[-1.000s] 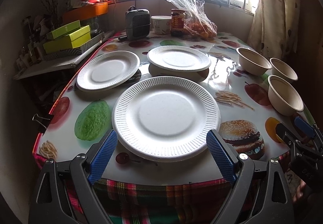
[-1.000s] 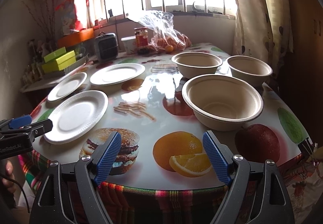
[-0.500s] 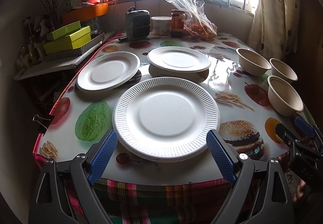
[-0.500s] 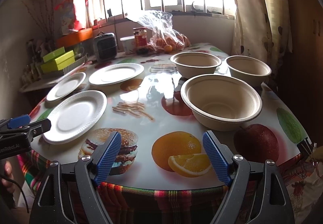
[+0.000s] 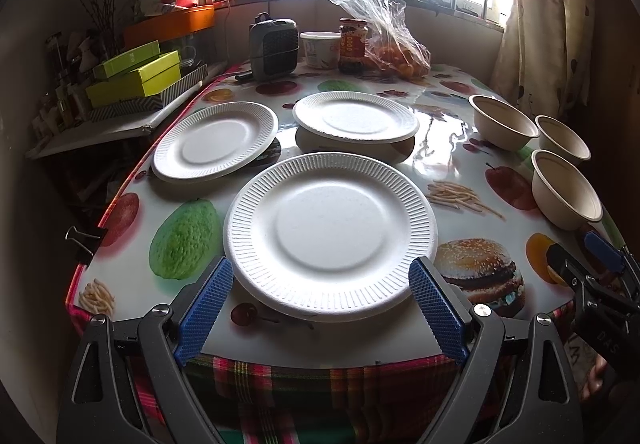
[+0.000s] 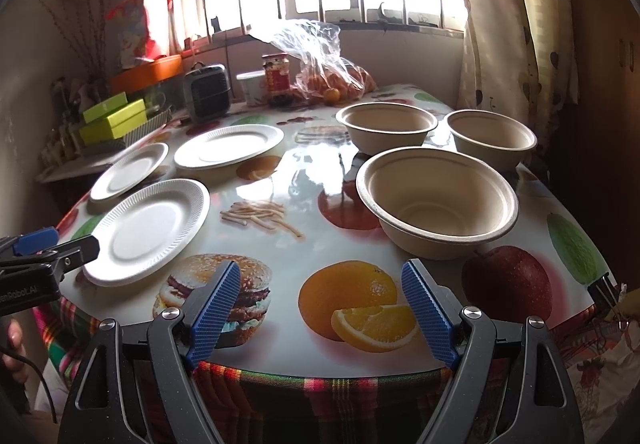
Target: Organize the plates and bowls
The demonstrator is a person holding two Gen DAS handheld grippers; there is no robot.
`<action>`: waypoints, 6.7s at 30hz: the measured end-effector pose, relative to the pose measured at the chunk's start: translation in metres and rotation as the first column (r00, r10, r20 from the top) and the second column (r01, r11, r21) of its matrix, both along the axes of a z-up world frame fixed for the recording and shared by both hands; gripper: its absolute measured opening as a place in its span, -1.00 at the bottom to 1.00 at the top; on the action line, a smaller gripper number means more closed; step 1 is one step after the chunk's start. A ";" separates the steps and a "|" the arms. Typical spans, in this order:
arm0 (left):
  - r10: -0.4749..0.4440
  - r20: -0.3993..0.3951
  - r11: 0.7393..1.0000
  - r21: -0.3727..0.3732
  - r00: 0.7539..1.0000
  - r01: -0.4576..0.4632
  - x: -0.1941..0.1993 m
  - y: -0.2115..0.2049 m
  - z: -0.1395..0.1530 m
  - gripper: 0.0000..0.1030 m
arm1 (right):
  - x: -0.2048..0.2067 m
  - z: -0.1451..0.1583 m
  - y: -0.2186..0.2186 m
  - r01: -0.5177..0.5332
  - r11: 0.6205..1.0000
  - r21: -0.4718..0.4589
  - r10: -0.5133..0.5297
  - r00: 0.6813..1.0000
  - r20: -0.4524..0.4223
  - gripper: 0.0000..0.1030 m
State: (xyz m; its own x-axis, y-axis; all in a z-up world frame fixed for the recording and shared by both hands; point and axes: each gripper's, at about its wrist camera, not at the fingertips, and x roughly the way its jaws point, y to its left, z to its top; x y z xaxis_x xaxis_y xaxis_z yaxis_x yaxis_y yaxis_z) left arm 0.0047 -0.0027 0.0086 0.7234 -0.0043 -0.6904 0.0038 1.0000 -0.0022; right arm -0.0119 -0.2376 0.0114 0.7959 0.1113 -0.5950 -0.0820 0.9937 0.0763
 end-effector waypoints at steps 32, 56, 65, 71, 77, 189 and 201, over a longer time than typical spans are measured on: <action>-0.012 -0.021 0.996 -0.084 1.000 0.010 0.035 0.024 0.014 0.75 | 0.034 0.029 0.014 -0.045 0.999 -0.001 0.045 0.999 0.020 0.62; -0.024 -0.071 0.988 -0.153 0.997 0.013 0.153 0.069 0.040 0.75 | 0.171 0.042 0.056 -0.139 0.990 0.024 0.141 0.982 -0.123 0.62; -0.039 -0.112 0.989 -0.143 0.993 0.022 0.191 0.069 0.030 0.64 | 0.212 0.029 0.067 -0.137 0.990 0.037 0.141 0.977 -0.161 0.62; -0.047 -0.159 0.986 -0.164 0.986 0.021 0.216 0.068 0.019 0.52 | 0.234 0.015 0.071 -0.126 0.990 0.060 0.136 0.971 -0.198 0.51; -0.055 -0.200 0.987 -0.161 0.978 0.022 0.236 0.065 0.008 0.35 | 0.248 0.002 0.073 -0.122 0.990 0.075 0.137 0.962 -0.235 0.27; -0.020 -0.211 0.963 -0.268 0.977 -0.038 0.124 0.090 0.007 -0.53 | 0.146 0.026 0.091 -0.190 0.959 0.208 0.233 0.950 -0.207 -0.60; 0.004 -0.241 0.956 -0.285 0.970 -0.075 0.097 0.097 -0.011 -0.53 | 0.131 0.013 0.097 -0.215 0.955 0.204 0.261 0.935 -0.240 -0.60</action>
